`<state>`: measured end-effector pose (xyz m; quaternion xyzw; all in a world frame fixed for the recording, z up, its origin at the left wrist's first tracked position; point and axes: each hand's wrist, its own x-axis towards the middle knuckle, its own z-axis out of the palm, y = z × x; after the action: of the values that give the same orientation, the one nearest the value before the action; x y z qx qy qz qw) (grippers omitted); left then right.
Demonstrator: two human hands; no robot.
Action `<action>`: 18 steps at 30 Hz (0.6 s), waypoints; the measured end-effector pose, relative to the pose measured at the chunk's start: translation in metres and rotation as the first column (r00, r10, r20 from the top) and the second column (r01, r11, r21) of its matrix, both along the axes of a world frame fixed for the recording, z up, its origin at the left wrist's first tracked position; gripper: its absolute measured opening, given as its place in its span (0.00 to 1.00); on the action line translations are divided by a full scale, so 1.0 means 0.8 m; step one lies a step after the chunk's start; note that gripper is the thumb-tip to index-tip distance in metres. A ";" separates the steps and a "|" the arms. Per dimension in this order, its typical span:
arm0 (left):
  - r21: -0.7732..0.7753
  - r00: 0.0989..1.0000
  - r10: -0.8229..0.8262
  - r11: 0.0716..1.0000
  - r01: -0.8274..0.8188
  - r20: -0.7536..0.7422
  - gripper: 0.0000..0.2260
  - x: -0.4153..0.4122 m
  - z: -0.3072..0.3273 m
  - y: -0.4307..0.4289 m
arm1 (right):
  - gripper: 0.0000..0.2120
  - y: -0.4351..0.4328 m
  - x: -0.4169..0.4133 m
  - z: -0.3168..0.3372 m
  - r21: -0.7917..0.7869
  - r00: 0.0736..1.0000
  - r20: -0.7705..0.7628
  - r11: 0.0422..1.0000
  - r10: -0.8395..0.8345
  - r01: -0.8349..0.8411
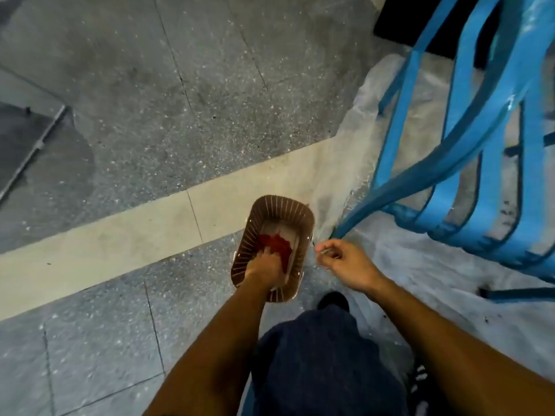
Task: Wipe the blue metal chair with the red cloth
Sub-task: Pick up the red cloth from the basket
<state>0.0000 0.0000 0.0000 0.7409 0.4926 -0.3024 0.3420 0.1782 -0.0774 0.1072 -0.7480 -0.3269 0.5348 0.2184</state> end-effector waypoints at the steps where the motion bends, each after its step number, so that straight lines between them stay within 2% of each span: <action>1: -0.002 0.995 -0.086 0.996 0.086 -0.048 0.31 0.001 -0.007 0.001 | 0.04 -0.003 0.001 -0.002 0.006 1.000 -0.018 1.000 -0.010 0.010; 3: -0.001 0.961 -0.241 0.970 0.243 -0.134 0.32 0.004 -0.018 0.001 | 0.05 -0.010 0.005 -0.007 -0.003 0.999 -0.024 0.999 -0.035 0.035; 6: -0.036 0.928 -0.316 0.948 0.316 -0.198 0.36 0.003 -0.029 0.002 | 0.06 -0.033 0.009 -0.017 -0.019 0.997 -0.027 0.997 -0.071 0.070; 8: -0.040 0.934 -0.300 0.954 0.298 -0.195 0.36 0.003 -0.033 0.005 | 0.06 -0.044 0.016 -0.025 -0.031 0.995 0.012 0.995 -0.097 0.097; 10: -0.011 0.967 -0.217 0.976 0.218 -0.132 0.34 0.005 -0.023 0.007 | 0.06 -0.052 0.019 -0.033 -0.048 0.993 0.041 0.992 -0.114 0.115; 13: 0.089 1.000 -0.022 0.996 0.021 0.011 0.22 0.006 0.003 0.005 | 0.07 -0.056 0.016 -0.035 -0.044 0.993 0.043 0.992 -0.114 0.116; 15: 0.139 0.990 0.095 0.984 -0.108 0.103 0.12 0.001 0.025 0.002 | 0.06 -0.058 0.014 -0.027 -0.028 0.990 0.028 0.990 -0.138 0.139; 18: 0.146 0.940 0.256 0.945 -0.293 0.226 0.06 -0.007 0.061 -0.002 | 0.05 -0.058 0.013 -0.009 0.005 0.986 0.002 0.986 -0.168 0.167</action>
<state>-0.0059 -0.0017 0.0484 0.7192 0.5785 -0.1289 0.3625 0.1886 -0.1241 0.0998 -0.7728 -0.2645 0.5129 0.2642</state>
